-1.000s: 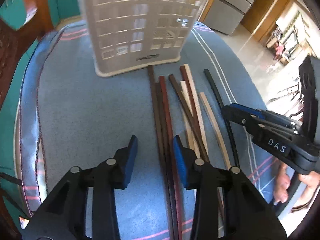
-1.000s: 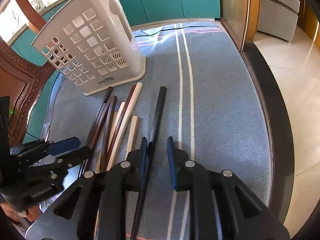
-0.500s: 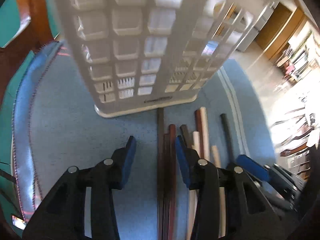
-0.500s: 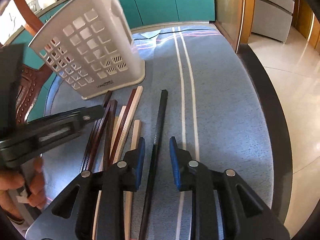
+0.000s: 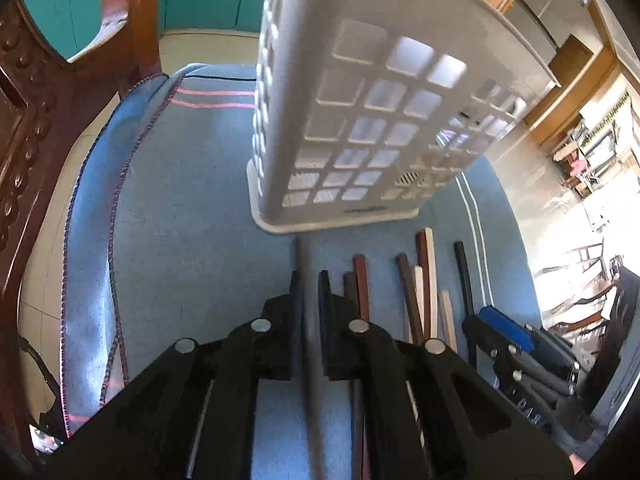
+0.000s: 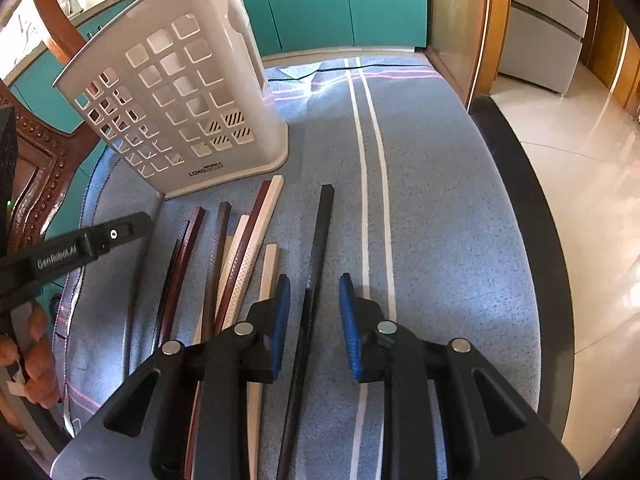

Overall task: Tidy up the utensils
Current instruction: 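Lower the right gripper onto a black chopstick and close while the left gripper grasps another black chopstick, then lift both black chopsticks over the white holder and open both grippers to drop them in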

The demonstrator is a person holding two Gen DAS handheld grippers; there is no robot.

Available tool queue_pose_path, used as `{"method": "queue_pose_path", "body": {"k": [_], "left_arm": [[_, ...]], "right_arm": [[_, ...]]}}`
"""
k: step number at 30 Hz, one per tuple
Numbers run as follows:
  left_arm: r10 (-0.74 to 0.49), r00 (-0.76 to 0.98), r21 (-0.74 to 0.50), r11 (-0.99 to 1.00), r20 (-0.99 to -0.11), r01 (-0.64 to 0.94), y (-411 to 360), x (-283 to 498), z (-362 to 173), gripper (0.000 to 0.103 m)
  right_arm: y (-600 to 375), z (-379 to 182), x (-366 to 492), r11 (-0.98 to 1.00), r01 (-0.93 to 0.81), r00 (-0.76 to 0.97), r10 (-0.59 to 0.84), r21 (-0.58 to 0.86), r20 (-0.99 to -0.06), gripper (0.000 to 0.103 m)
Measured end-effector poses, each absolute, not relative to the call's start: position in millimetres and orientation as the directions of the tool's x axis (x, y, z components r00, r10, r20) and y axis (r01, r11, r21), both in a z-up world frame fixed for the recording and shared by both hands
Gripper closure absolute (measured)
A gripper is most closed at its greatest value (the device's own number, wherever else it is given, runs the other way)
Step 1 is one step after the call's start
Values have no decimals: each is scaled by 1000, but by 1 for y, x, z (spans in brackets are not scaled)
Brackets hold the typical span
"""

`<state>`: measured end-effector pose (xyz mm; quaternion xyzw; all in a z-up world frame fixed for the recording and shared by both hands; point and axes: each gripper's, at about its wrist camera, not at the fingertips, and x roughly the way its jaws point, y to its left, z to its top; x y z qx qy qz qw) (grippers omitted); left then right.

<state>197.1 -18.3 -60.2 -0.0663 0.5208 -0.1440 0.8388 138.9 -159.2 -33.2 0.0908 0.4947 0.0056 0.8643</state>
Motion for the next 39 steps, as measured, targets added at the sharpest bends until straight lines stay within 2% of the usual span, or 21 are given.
{"method": "queue_pose_path", "body": {"k": [1,5,8,9,10,15,19,23,26,28,30,33,36,39], "left_arm": [[-288,409,-240,957,-866,165,-20,194,-62,78],[-189,402,-129,977,-896,170,-20,196,-64,75],[-123,423,-49,982,-898,182,-31,187,-64,75],[-112,430,-33,982,-896,187,-32,181,-64,78],[-112,435,-30,981,-894,190,-33,179,-63,93],[-181,468,-86,972,-865,218,-29,157,-52,96],[-240,567,-115,962,-788,248,-17,132,0,96],[-323,697,-171,945,-641,280,13,87,83,96],[-389,780,-217,921,-489,324,29,58,144,96],[-426,838,-261,899,-342,351,33,63,191,96],[-399,886,-285,900,-238,329,40,62,213,96],[-301,942,-321,916,-147,243,51,71,219,96],[-223,959,-341,927,-174,154,57,85,206,96],[-202,944,-333,936,-259,109,53,117,178,96]], "right_arm": [[-157,-34,140,986,79,510,89,149,-856,78],[-146,-38,142,997,54,503,18,52,-864,74],[-140,-40,144,999,38,509,-24,-5,-861,75],[-139,-39,144,999,34,507,-18,0,-862,93],[-140,-39,145,999,26,504,4,20,-864,94],[-150,-29,139,992,26,532,90,123,-842,97],[-164,15,111,973,-31,619,197,227,-760,97],[-181,69,79,949,-76,707,268,307,-655,96],[-193,107,60,944,-97,770,272,316,-577,96],[-198,129,53,939,-104,807,272,327,-524,96],[-201,149,51,937,-104,841,263,335,-473,96],[-205,170,57,931,-93,872,247,352,-422,96],[-204,187,66,925,-106,896,248,365,-369,96],[-196,200,69,928,-107,924,225,356,-309,96]]}}
